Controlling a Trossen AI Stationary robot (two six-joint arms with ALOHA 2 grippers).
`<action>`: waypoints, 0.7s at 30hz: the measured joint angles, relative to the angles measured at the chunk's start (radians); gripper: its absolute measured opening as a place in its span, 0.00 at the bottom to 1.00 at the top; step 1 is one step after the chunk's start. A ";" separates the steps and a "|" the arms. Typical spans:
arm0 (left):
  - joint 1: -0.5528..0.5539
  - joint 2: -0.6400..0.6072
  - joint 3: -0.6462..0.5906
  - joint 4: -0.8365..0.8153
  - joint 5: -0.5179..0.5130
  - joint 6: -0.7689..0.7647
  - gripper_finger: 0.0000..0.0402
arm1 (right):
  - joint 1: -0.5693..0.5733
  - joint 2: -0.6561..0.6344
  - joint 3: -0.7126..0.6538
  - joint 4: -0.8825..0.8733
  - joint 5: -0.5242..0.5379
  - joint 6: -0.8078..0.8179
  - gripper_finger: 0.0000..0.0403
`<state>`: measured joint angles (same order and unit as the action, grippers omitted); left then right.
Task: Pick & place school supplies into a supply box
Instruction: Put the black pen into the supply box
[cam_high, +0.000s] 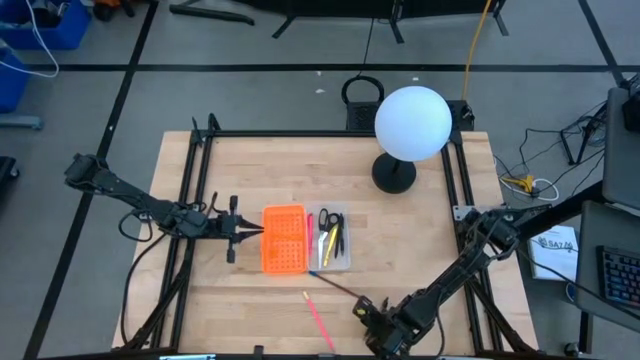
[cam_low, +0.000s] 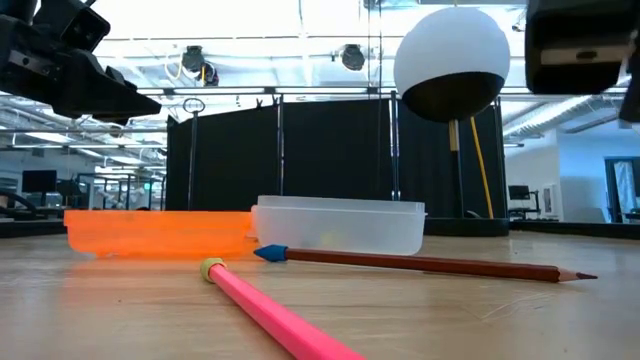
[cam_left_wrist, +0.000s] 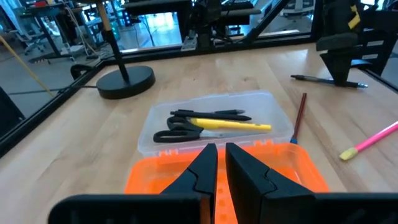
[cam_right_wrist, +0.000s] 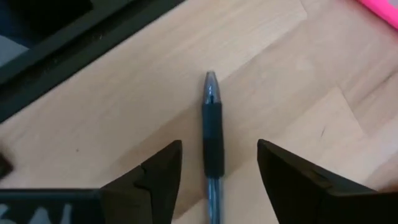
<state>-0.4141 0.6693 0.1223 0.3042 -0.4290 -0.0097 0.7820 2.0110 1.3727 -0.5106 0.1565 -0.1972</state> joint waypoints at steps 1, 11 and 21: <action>0.000 0.000 0.000 -0.004 0.000 0.000 0.10 | -0.001 0.008 0.001 0.005 -0.010 0.001 0.48; 0.000 0.000 0.000 -0.018 0.000 -0.002 0.10 | -0.027 0.061 0.002 -0.034 -0.114 0.000 0.26; 0.000 0.000 0.000 -0.017 0.000 -0.021 0.10 | -0.036 0.062 0.000 -0.073 -0.093 -0.011 0.07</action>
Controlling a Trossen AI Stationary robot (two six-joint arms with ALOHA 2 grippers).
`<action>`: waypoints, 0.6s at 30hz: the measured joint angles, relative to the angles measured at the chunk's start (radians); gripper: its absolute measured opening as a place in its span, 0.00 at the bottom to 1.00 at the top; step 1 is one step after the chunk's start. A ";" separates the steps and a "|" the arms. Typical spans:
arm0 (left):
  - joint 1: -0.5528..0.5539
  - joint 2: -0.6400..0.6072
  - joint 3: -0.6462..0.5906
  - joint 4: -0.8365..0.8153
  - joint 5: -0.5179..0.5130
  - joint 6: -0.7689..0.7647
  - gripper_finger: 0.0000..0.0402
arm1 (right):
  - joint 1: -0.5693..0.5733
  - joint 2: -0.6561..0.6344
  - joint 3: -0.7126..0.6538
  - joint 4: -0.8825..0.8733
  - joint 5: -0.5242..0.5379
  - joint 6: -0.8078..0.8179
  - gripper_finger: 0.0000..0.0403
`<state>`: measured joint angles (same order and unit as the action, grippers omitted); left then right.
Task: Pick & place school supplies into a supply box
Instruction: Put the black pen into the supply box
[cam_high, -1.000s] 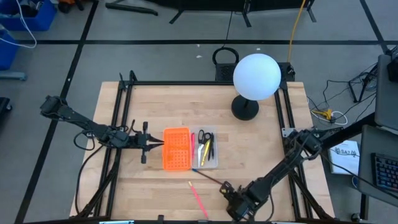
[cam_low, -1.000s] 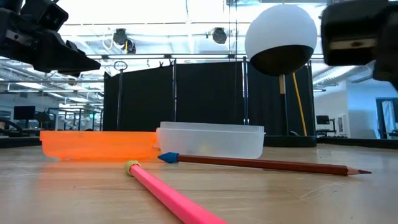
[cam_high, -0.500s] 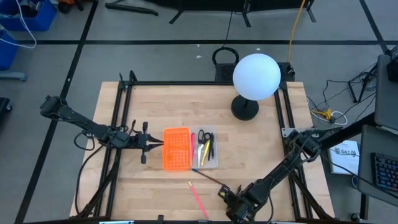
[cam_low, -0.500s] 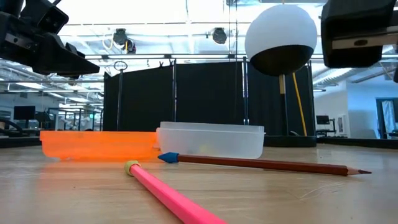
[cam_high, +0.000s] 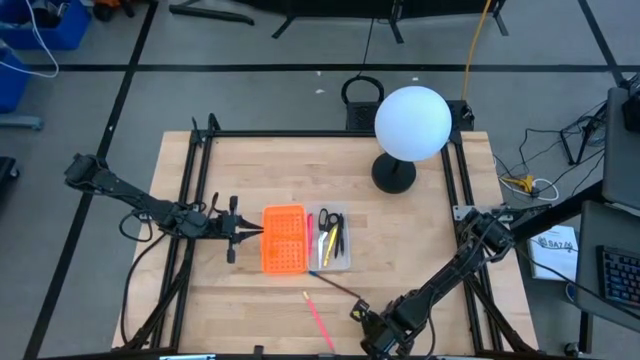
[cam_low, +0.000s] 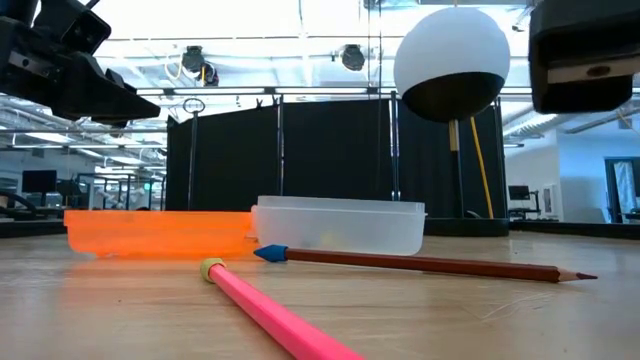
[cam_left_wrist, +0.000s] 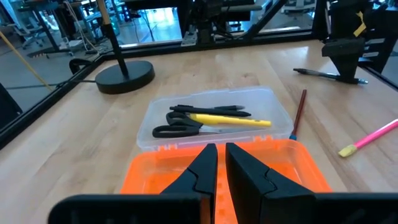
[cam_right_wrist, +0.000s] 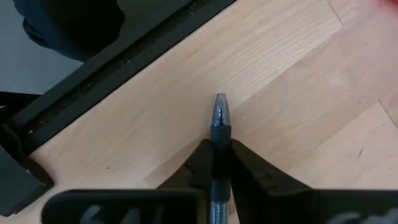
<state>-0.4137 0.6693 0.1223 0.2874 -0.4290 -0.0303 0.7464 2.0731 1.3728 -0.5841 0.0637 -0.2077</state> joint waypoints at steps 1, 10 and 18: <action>0.000 0.000 0.000 0.000 0.000 -0.002 0.10 | 0.001 -0.002 0.004 -0.011 0.016 -0.007 0.07; 0.000 0.000 0.000 0.000 0.000 -0.023 0.10 | -0.027 0.006 0.164 -0.380 0.107 -0.105 0.05; 0.000 0.000 0.000 -0.014 0.000 -0.053 0.10 | -0.083 0.004 0.271 -0.599 0.218 -0.308 0.05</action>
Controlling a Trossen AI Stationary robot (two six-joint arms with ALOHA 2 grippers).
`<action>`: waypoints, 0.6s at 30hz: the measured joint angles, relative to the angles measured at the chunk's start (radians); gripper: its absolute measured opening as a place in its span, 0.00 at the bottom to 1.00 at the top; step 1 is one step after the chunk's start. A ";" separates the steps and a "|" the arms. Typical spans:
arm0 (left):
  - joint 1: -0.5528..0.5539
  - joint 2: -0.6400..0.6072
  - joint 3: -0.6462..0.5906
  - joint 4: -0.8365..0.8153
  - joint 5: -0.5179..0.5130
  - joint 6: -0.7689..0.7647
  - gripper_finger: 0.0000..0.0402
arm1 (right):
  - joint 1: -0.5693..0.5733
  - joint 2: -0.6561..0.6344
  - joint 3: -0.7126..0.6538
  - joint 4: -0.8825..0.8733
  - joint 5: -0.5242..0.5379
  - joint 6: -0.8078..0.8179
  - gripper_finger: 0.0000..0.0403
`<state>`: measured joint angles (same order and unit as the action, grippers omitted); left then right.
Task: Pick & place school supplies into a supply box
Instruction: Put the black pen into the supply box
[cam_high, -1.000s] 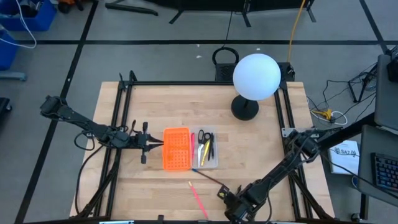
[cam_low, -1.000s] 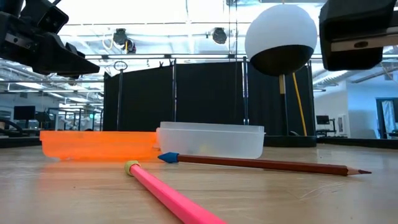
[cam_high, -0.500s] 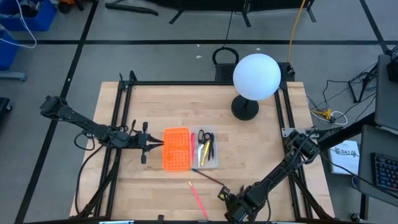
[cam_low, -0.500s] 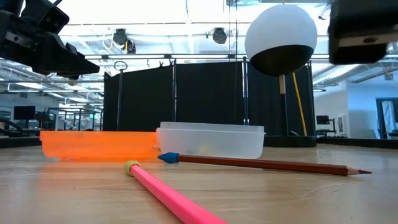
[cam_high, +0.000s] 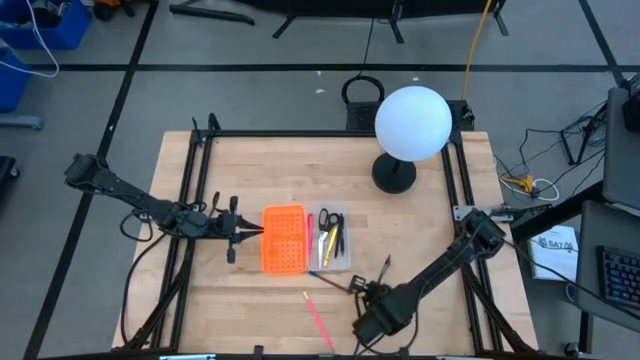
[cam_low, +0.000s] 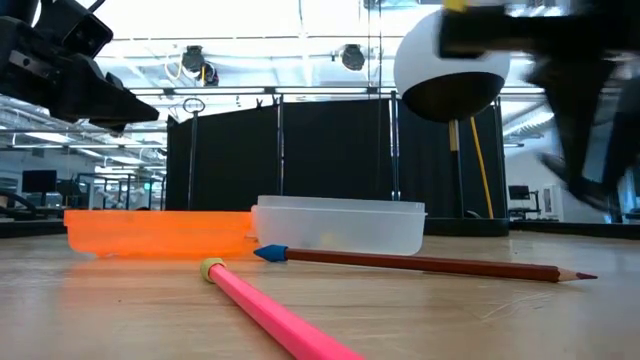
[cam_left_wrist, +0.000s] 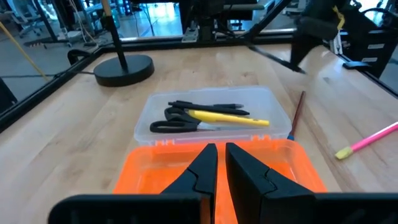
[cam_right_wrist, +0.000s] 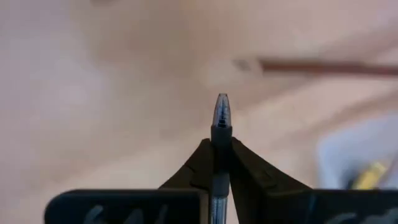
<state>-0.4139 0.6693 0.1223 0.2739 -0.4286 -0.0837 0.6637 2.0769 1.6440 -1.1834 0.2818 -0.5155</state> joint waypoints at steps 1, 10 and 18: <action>0.000 0.000 0.000 -0.006 0.000 -0.006 0.10 | -0.010 0.000 0.014 -0.017 0.015 -0.028 0.05; 0.000 0.000 0.000 -0.040 0.010 -0.039 0.10 | -0.110 -0.002 0.130 0.009 0.114 -0.375 0.05; 0.000 0.000 -0.001 -0.040 0.010 -0.055 0.10 | -0.222 -0.002 0.231 0.080 0.107 -0.672 0.05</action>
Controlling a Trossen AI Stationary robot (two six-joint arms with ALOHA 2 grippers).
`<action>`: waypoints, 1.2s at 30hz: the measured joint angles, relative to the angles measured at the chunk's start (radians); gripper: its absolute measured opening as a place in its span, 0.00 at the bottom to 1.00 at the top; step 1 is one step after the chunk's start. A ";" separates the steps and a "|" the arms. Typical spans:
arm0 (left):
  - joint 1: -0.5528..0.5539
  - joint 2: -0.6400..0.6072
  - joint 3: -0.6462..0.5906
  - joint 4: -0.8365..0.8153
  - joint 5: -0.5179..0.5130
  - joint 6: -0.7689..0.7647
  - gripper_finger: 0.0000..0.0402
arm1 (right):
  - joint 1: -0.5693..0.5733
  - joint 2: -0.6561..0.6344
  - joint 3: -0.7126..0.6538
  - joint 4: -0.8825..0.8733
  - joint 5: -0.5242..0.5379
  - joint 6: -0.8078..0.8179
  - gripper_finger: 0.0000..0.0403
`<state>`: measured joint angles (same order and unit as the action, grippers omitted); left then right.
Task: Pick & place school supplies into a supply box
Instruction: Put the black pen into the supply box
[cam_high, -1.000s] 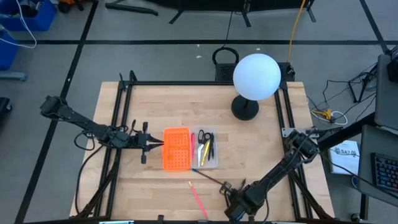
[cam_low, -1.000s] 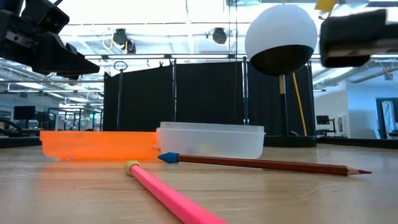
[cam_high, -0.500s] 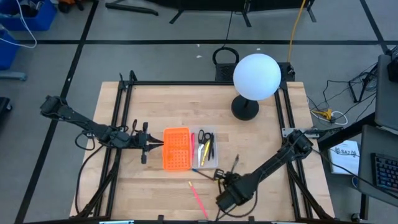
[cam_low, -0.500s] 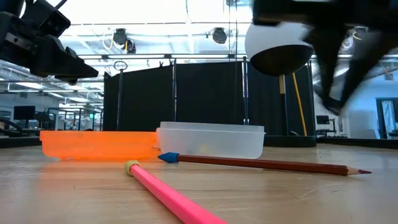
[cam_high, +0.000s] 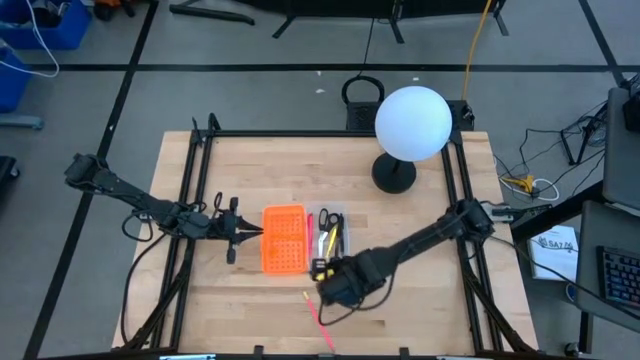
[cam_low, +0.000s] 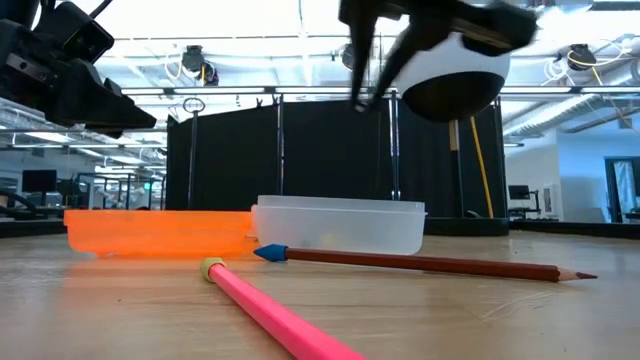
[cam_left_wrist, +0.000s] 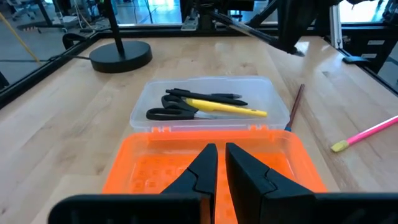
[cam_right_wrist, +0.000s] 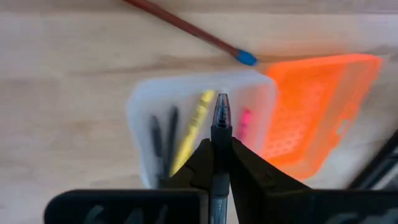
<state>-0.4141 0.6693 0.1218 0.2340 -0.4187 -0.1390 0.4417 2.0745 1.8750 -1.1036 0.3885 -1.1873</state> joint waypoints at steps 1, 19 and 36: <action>0.000 0.000 0.000 0.000 0.000 0.002 0.10 | -0.012 0.000 0.010 0.009 -0.005 -0.029 0.06; 0.000 0.000 0.000 -0.014 0.000 0.087 0.10 | -0.235 -0.003 -0.020 0.222 -0.343 -0.271 0.06; 0.000 0.000 0.000 -0.038 -0.001 0.078 0.10 | -0.313 -0.002 -0.300 0.506 -0.370 -0.403 0.06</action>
<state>-0.4139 0.6693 0.1215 0.1963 -0.4196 -0.0608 0.1286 2.0727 1.5747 -0.5972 0.0187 -1.5906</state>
